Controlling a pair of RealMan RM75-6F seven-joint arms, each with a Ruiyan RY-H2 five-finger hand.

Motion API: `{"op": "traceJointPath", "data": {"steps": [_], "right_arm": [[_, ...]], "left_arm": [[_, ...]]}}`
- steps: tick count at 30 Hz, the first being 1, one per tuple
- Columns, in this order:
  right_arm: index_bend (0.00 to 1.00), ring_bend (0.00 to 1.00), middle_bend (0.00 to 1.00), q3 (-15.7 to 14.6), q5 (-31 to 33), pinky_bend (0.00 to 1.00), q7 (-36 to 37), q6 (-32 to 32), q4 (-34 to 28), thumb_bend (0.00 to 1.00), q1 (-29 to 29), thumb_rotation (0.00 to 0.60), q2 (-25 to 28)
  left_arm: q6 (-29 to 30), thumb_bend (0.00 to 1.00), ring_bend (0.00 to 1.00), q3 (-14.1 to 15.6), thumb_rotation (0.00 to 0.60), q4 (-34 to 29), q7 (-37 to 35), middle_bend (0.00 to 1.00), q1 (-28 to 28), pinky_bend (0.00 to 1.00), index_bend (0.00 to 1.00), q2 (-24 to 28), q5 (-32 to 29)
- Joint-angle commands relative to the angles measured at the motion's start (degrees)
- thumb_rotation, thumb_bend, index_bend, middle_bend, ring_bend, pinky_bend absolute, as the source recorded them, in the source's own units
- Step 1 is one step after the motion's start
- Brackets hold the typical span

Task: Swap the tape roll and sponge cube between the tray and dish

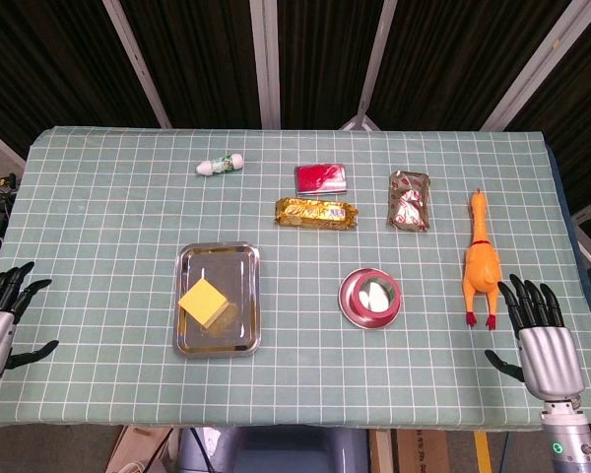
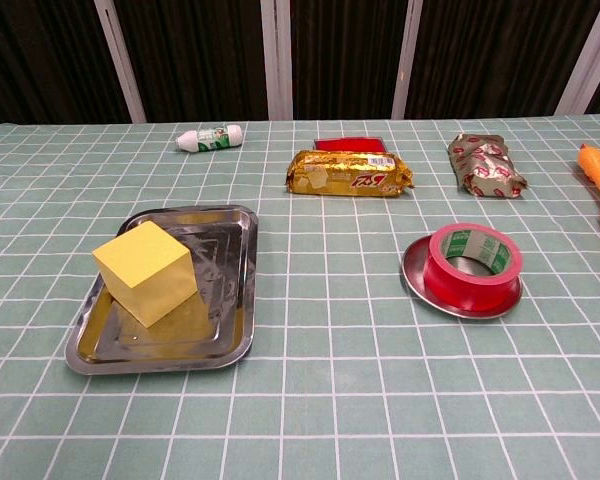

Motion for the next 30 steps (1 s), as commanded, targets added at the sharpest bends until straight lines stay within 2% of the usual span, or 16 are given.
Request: {"op": "traceJointPath", "data": {"steps": [1, 13, 25, 28, 30], "right_arm": [[0.01, 0.0, 0.01, -0.02, 0.0, 0.0, -0.06, 0.03, -0.07, 0.0, -0.03, 0.6, 0.0], [0.01, 0.0, 0.01, -0.21, 0.04, 0.0, 0.35, -0.17, -0.7, 0.0, -0.08, 0.6, 0.33], [0.01, 0.0, 0.01, -2.3, -1.02, 0.0, -0.43, -3.25, -3.15, 0.0, 0.49, 0.6, 1.7], [0.01, 0.0, 0.01, -2.44, -1.49, 0.0, -0.01, -5.03, -4.61, 0.0, 1.61, 0.6, 1.61], [0.01, 0.0, 0.01, -1.92, -0.94, 0.0, -0.47, -9.06, -6.79, 0.0, 4.08, 0.6, 1.38]], "left_arm": [[-0.02, 0.02, 0.0, 0.0, 0.6, 0.01, -0.04, 0.0, 0.0, 0.07, 0.2, 0.01, -0.01], [0.31, 0.02, 0.0, -0.1, 0.6, 0.15, -0.21, 0.0, 0.08, 0.07, 0.2, -0.06, 0.18], [1.85, 0.02, 0.0, -0.23, 0.6, 0.15, -0.69, 0.0, 0.72, 0.07, 0.2, -0.15, 0.54], [1.93, 0.02, 0.0, -0.25, 0.6, 0.16, -0.33, 0.0, 0.79, 0.07, 0.2, -0.25, 0.52], [1.37, 0.02, 0.0, -0.41, 0.6, 0.22, 0.16, 0.0, 0.58, 0.07, 0.2, -0.47, 0.04]]}}
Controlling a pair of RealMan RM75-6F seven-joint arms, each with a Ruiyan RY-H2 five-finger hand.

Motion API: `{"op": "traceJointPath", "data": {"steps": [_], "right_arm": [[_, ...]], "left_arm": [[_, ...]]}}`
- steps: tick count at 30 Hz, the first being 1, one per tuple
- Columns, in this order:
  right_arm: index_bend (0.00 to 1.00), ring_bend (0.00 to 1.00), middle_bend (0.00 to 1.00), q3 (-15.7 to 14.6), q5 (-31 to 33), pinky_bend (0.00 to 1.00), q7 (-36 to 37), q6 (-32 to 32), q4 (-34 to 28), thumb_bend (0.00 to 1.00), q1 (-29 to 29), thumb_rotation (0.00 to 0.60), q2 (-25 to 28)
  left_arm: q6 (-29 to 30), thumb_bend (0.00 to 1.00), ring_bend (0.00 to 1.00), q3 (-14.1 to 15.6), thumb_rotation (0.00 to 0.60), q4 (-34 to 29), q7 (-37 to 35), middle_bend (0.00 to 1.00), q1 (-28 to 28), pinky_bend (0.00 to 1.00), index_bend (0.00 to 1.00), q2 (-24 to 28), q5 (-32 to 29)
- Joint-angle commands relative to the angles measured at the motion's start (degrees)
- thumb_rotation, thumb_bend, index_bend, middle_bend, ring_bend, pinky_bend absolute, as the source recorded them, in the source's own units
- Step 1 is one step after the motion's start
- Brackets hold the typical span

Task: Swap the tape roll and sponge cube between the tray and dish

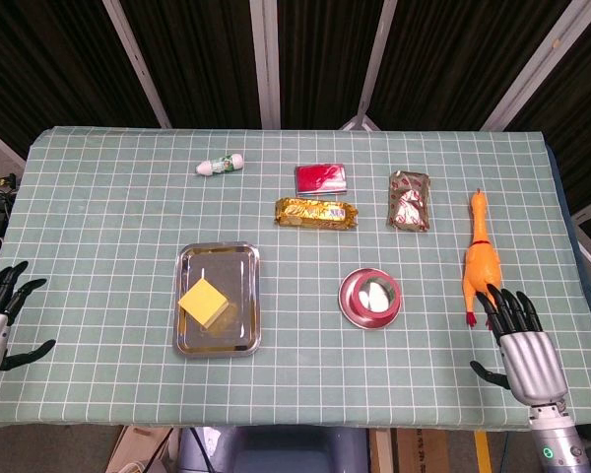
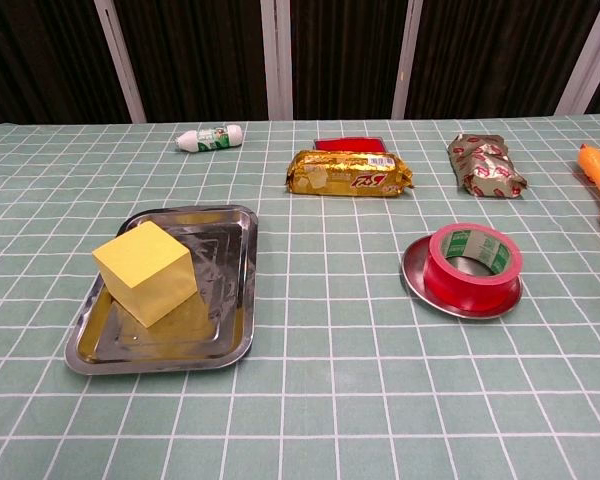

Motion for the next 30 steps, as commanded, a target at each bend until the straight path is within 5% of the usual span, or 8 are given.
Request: {"op": "traceJointPath", "data": {"steps": [1, 12, 30], "right_arm": [[0.01, 0.0, 0.01, 0.78, 1.25, 0.0, -1.0, -5.56, -3.16, 0.0, 3.39, 0.6, -0.24], [0.0, 0.0, 0.0, 6.23, 16.17, 0.0, -9.51, -22.74, -5.47, 0.0, 14.06, 0.6, -5.29], [0.0, 0.0, 0.0, 8.99, 31.48, 0.0, -16.07, -30.8, 0.7, 0.0, 23.81, 0.6, -12.24]], "left_arm": [[-0.53, 0.02, 0.0, -0.21, 0.6, 0.07, 0.58, 0.0, -0.23, 0.07, 0.2, -0.28, -0.52], [-0.05, 0.03, 0.0, -0.83, 0.6, -0.16, 1.94, 0.0, 0.1, 0.07, 0.2, -0.66, -1.63], [-0.63, 0.04, 0.0, -1.42, 0.6, -0.5, 4.93, 0.0, -0.08, 0.07, 0.2, -1.58, -2.92]]}}
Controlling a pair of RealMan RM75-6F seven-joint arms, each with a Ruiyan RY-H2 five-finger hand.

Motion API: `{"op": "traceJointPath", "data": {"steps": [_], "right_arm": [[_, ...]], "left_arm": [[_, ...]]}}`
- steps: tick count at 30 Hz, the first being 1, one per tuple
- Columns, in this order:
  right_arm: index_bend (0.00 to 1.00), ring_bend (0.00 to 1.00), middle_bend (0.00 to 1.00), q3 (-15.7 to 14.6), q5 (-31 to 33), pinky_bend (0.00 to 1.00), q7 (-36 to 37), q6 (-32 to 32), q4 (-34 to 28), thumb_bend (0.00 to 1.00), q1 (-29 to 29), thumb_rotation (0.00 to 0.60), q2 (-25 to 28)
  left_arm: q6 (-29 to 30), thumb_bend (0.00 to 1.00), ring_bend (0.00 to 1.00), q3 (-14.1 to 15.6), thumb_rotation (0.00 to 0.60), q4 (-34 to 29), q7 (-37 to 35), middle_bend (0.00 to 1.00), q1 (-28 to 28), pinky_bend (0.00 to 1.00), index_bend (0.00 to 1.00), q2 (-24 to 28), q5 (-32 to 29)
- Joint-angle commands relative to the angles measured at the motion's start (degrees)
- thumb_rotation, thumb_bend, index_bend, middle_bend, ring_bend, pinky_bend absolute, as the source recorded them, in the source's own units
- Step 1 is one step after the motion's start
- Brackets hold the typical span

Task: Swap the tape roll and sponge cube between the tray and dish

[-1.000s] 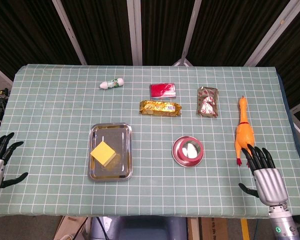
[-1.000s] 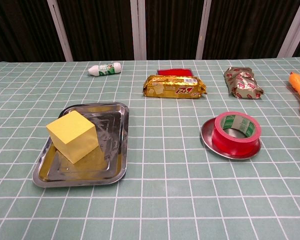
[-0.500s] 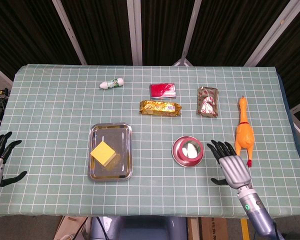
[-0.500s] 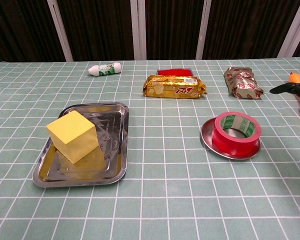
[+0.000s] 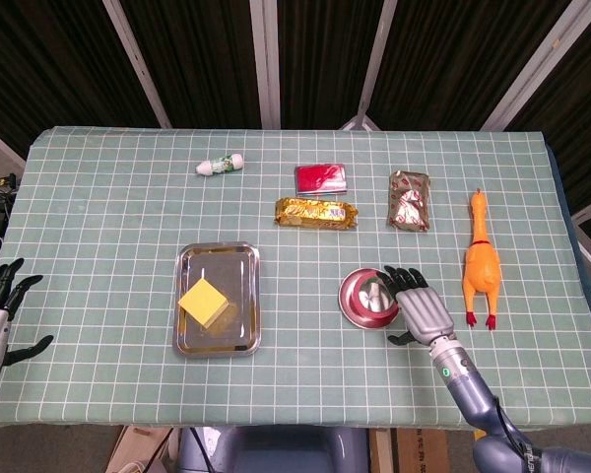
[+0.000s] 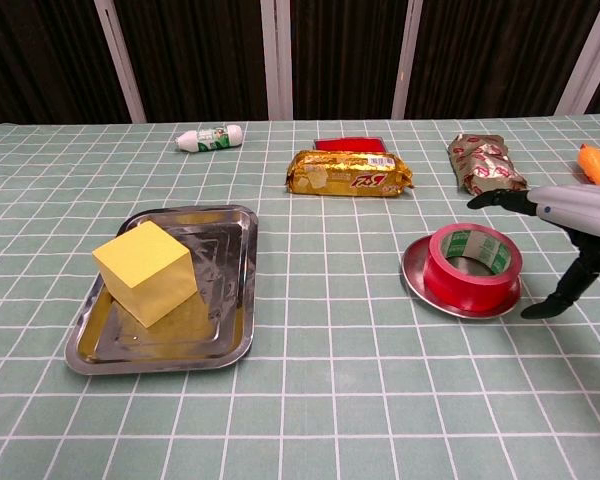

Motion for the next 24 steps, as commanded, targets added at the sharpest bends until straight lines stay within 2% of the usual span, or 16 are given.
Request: {"op": "traceJointPath", "data": {"steps": [1, 4, 8, 13, 16, 20, 24], "right_arm": [[0.0, 0.0, 0.0, 0.29, 2.18, 0.0, -1.18, -1.29, 1.26, 0.0, 1.58, 0.6, -1.05], [0.02, 0.01, 0.0, 0.29, 4.7, 0.0, -2.53, -2.15, 1.98, 0.0, 3.09, 0.6, -1.85], [0.08, 0.11, 0.01, 0.42, 7.41, 0.0, -3.73, -2.09, 2.62, 0.0, 4.63, 0.6, -3.14], [0.1, 0.15, 0.02, 0.22, 8.69, 0.03, -5.23, -1.32, 3.68, 0.0, 6.09, 0.6, -4.46], [0.13, 0.2, 0.05, 0.12, 9.98, 0.08, -6.12, -1.42, 4.47, 0.0, 7.21, 0.6, -5.25], [0.18, 0.31, 0.13, -0.19, 11.05, 0.23, -7.53, -1.29, 5.66, 0.0, 8.65, 0.6, -6.29], [0.22, 0.42, 0.17, -0.56, 12.68, 0.33, -8.91, -1.52, 7.04, 0.07, 10.06, 0.6, -7.32]], "left_arm": [[0.09, 0.04, 0.0, -0.06, 0.6, -0.04, 0.27, 0.0, 0.02, 0.07, 0.2, -0.12, -0.04], [0.21, 0.04, 0.0, -0.12, 0.6, -0.11, 0.46, 0.0, 0.1, 0.07, 0.2, -0.16, -0.12], [0.19, 0.04, 0.0, -0.31, 0.6, -0.07, 0.55, 0.0, 0.11, 0.07, 0.2, -0.2, -0.44], [0.09, 0.04, 0.0, -0.39, 0.6, -0.04, 0.69, 0.0, 0.07, 0.07, 0.2, -0.25, -0.58], [0.02, 0.04, 0.0, -0.45, 0.6, -0.03, 0.82, 0.0, 0.04, 0.07, 0.2, -0.32, -0.69], [-0.02, 0.04, 0.0, -0.49, 0.6, -0.08, 0.94, 0.0, 0.04, 0.07, 0.2, -0.36, -0.77], [0.0, 0.04, 0.0, -0.51, 0.6, -0.18, 1.08, 0.0, 0.08, 0.07, 0.2, -0.37, -0.85]]}}
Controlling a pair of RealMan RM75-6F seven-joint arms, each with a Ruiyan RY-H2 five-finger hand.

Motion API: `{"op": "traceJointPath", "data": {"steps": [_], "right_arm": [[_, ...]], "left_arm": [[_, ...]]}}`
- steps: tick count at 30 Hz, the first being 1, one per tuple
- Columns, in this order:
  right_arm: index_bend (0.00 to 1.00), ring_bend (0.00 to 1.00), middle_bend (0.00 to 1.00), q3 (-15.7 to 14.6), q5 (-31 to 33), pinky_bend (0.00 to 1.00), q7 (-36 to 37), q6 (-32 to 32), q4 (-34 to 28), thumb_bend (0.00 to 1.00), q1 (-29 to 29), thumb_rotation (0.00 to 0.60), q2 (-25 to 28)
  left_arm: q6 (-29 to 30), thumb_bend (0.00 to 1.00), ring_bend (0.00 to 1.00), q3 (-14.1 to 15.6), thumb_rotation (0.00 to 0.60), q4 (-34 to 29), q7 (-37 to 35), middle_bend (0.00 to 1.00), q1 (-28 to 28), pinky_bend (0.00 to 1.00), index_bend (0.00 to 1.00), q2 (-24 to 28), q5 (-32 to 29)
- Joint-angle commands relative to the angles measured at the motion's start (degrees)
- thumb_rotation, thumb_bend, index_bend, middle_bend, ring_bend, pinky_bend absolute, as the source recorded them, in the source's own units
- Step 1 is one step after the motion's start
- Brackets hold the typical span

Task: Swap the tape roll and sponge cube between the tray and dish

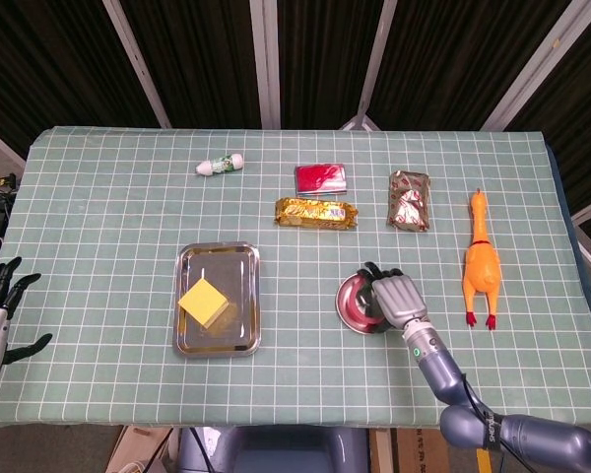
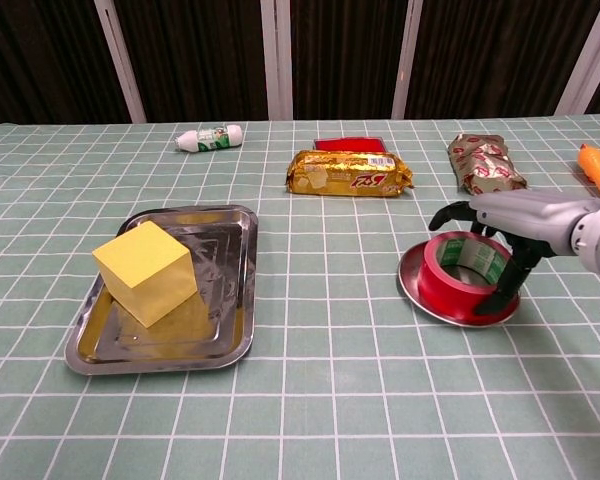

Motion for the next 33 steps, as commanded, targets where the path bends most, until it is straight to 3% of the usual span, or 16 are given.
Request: {"op": "traceJointPath", "data": {"steps": [1, 10, 19, 27, 33], "right_arm": [[0.22, 0.43, 0.18, -0.24, 0.74, 0.35, -0.82, 0.04, 1.23, 0.09, 0.96, 0.6, -0.91], [0.26, 0.49, 0.2, 1.62, -2.71, 0.4, 1.08, 3.3, 1.61, 0.13, 2.36, 0.6, -1.78], [0.26, 0.49, 0.2, 5.65, 1.95, 0.4, -4.12, 2.68, 1.71, 0.13, 8.74, 0.6, -4.2], [0.26, 0.49, 0.2, 7.89, 8.58, 0.4, -6.51, -1.61, 12.99, 0.13, 16.51, 0.6, -13.59], [0.25, 0.45, 0.2, 8.84, 8.77, 0.38, -4.06, -3.59, 23.66, 0.13, 19.94, 0.6, -19.83]], "left_arm": [[-0.02, 0.04, 0.0, -0.02, 0.6, -0.06, 0.05, 0.0, 0.01, 0.08, 0.2, -0.01, -0.06], [-0.11, 0.04, 0.0, -0.18, 0.6, -0.24, -0.3, 0.0, 0.09, 0.08, 0.2, 0.17, -0.47], [-0.38, 0.04, 0.0, -1.19, 0.6, 0.15, -0.61, 0.0, 0.07, 0.08, 0.2, 0.23, -2.43], [-1.73, 0.04, 0.0, -1.76, 0.6, 0.49, 0.31, 0.0, -0.41, 0.08, 0.2, -0.09, -4.21], [-2.58, 0.04, 0.0, -1.95, 0.6, 0.52, 0.15, 0.0, -0.63, 0.08, 0.2, 0.03, -5.1]]}}
